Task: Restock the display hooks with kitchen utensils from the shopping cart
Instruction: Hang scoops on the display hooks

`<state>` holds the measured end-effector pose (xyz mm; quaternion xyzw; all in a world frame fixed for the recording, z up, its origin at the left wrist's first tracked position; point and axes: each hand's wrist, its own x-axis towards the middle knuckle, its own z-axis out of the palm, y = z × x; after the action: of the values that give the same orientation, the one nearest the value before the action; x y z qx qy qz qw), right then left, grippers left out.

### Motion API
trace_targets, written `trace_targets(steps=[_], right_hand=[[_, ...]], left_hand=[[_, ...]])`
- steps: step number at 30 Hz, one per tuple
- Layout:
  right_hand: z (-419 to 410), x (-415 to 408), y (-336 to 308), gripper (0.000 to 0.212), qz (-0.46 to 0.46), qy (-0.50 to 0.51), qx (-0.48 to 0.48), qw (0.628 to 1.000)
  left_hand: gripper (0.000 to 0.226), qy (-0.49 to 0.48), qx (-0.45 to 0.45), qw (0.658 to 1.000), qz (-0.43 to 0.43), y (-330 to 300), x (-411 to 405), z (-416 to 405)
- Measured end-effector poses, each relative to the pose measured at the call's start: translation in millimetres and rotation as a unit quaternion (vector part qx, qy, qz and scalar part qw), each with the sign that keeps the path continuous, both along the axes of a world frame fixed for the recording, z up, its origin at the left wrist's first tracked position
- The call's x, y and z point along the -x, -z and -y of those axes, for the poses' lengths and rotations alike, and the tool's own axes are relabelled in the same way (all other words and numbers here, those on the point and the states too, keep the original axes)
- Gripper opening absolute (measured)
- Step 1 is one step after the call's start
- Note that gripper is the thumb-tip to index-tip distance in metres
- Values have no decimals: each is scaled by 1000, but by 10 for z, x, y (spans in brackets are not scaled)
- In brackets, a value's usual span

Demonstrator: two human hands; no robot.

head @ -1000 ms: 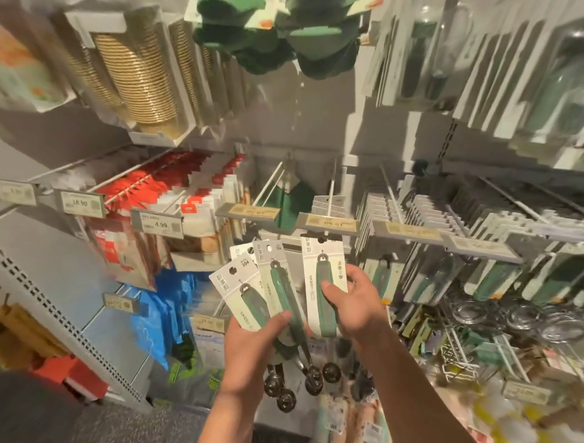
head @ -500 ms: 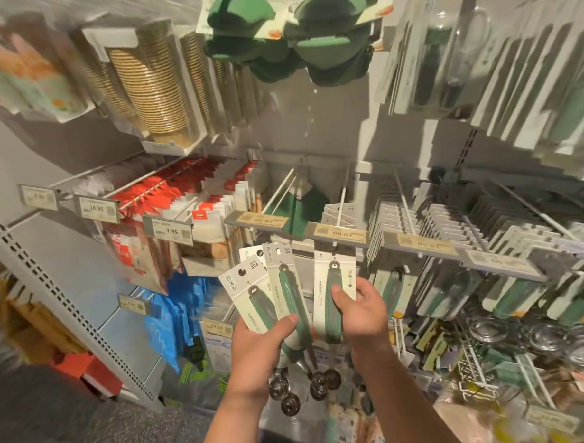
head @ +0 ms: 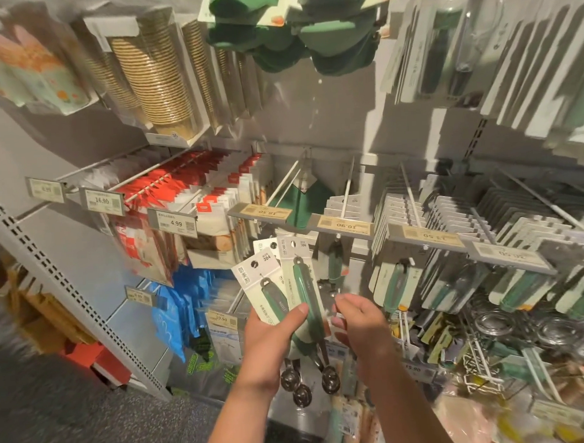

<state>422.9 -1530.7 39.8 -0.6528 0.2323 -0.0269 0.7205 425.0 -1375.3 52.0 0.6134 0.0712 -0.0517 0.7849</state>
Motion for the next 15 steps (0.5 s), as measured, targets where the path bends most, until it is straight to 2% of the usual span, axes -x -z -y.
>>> trace_targets(steps=[2,10,15], right_hand=[[-42,47,-95,36,13,-31,-22,999],[-124,154,-213,31,90,-141,-63,984],[-183,126,-100,59,76,-130,-68,986]], left_hand=[[37,10,12,1000,0,-3,5,31],[38,36,37,999,-17,38,16,57],[37,28,36,999,-16,68,8,25]])
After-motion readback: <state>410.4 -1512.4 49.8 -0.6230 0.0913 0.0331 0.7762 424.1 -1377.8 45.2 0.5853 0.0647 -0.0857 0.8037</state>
